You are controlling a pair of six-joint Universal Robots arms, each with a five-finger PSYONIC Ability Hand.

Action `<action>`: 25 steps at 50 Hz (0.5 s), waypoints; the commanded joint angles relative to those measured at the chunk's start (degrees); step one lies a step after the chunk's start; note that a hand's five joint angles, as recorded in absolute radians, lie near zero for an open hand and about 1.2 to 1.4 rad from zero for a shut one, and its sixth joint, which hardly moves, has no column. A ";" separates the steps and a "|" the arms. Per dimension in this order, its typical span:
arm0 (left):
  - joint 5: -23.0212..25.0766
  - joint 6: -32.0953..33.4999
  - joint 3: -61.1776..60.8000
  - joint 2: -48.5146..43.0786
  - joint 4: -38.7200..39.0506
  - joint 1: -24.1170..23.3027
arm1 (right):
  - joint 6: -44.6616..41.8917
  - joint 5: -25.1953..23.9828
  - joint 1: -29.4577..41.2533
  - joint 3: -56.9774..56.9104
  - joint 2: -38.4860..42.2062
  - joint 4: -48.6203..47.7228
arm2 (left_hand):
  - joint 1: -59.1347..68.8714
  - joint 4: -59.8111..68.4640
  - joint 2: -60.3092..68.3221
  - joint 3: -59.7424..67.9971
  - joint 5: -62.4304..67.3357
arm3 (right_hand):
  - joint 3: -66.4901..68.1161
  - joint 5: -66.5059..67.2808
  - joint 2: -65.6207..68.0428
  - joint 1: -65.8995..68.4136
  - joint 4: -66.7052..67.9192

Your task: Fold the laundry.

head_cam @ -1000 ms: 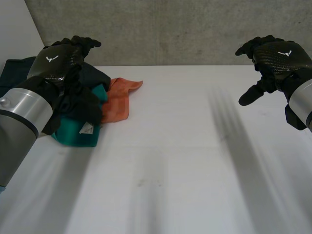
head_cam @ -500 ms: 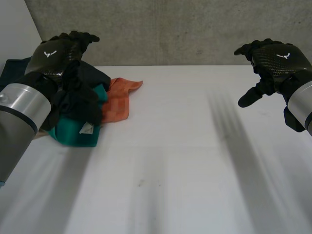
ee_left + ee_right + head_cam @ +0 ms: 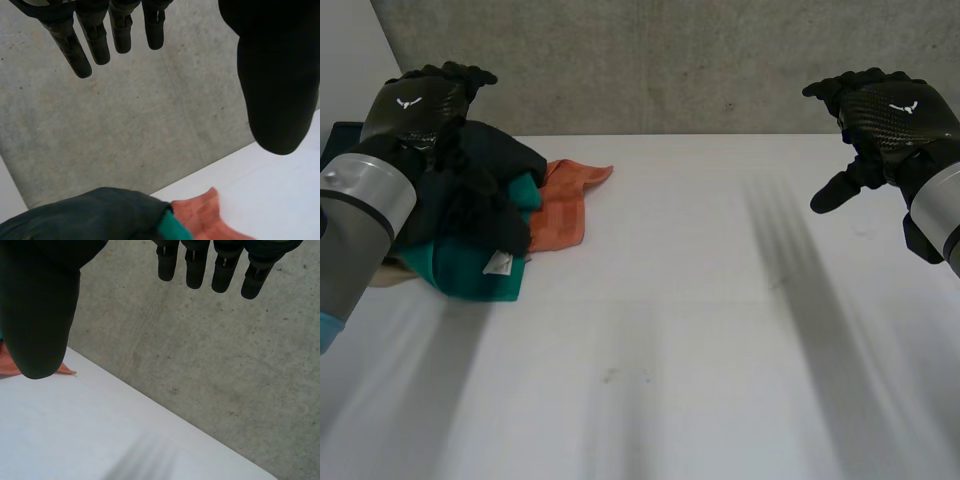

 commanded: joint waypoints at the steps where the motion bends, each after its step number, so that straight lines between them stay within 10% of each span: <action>1: -0.06 6.98 6.31 -9.99 0.94 6.14 | -0.18 -0.78 0.09 0.06 2.15 0.06 | -1.99 -1.70 -2.08 -2.25 -2.72 | -1.92 -2.80 -1.88 -3.28 -2.34; 14: 0.82 28.96 31.79 -41.28 1.20 15.64 | -2.64 -0.35 0.18 0.23 6.64 0.33 | 1.89 2.19 1.81 1.63 1.16 | -1.92 -2.80 -1.88 -3.28 -2.34; 17: 0.90 28.97 32.95 -42.79 1.72 15.82 | -3.60 -0.35 0.18 0.15 6.99 0.15 | 24.52 24.81 24.44 24.26 23.79 | -1.92 -2.80 -1.88 -3.28 -2.34; 19: 0.91 28.70 32.86 -42.88 3.30 15.47 | -4.04 -0.26 0.18 0.15 7.08 0.15 | 67.90 68.19 67.82 67.64 67.17 | -1.92 -2.80 -1.88 -3.28 -2.34; 25: 0.55 26.42 28.83 -36.05 7.70 12.22 | -4.66 -0.17 0.00 0.06 7.17 0.06 | 68.01 68.30 67.92 67.75 67.28 | -1.92 -2.80 -1.88 -3.28 -2.34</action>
